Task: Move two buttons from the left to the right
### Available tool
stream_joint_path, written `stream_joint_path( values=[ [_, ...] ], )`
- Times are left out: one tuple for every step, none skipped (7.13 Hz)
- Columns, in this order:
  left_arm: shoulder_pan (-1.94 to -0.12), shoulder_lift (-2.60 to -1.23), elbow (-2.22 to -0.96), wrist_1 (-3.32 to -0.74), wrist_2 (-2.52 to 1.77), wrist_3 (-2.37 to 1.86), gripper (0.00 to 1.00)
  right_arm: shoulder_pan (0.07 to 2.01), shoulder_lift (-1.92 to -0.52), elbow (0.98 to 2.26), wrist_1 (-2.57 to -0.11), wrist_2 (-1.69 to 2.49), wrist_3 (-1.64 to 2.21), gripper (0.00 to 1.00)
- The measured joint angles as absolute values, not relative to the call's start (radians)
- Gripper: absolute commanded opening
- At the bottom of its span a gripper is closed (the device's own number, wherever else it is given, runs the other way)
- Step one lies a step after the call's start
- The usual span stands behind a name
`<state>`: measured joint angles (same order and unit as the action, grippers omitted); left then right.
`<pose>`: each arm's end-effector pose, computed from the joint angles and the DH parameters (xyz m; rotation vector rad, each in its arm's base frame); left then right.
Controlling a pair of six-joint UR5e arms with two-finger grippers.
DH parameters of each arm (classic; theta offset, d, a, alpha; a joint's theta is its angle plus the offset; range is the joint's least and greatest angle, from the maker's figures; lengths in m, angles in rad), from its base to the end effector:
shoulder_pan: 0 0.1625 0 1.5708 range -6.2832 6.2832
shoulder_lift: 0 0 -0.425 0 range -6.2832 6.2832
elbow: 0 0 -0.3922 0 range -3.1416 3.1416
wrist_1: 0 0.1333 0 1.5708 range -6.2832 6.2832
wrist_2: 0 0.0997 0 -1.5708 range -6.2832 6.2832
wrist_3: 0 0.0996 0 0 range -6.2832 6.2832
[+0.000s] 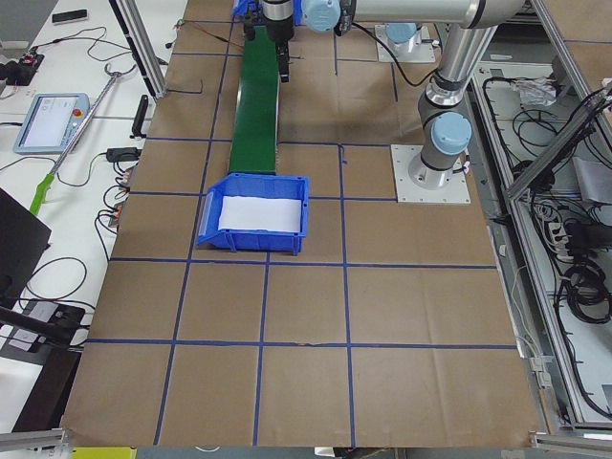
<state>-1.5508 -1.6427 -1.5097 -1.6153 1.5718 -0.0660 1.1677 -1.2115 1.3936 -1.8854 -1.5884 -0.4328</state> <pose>-0.1228 -0.5193 0.4772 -0.1349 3.1352 0.0868 -0.1328 -0.6469 0.4038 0.0437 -3.0665 0.1750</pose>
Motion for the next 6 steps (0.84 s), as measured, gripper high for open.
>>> stream_joint_path(
  values=[
    [-1.551,-1.642,-1.51,-1.615,1.572,-0.066,1.0,1.207,-1.262,1.392,-1.832,-1.585,-0.354,1.0],
    [-1.551,-1.645,-1.508,-1.615,1.572,-0.066,1.0,1.263,-1.317,1.392,-1.764,-1.584,-0.26,1.0],
    [-1.551,-1.65,-1.504,-1.615,1.572,-0.066,1.0,1.332,-1.366,1.393,-1.698,-1.583,-0.162,1.0],
    [-1.551,-1.653,-1.502,-1.615,1.572,-0.066,1.0,1.411,-1.408,1.396,-1.642,-1.583,-0.072,1.0],
    [-1.551,-1.654,-1.501,-1.615,1.572,-0.066,1.0,1.496,-1.442,1.405,-1.603,-1.587,0.009,1.0],
    [-1.551,-1.657,-1.499,-1.615,1.572,-0.066,1.0,1.565,-1.46,1.421,-1.585,-1.589,0.061,1.0]
  ],
)
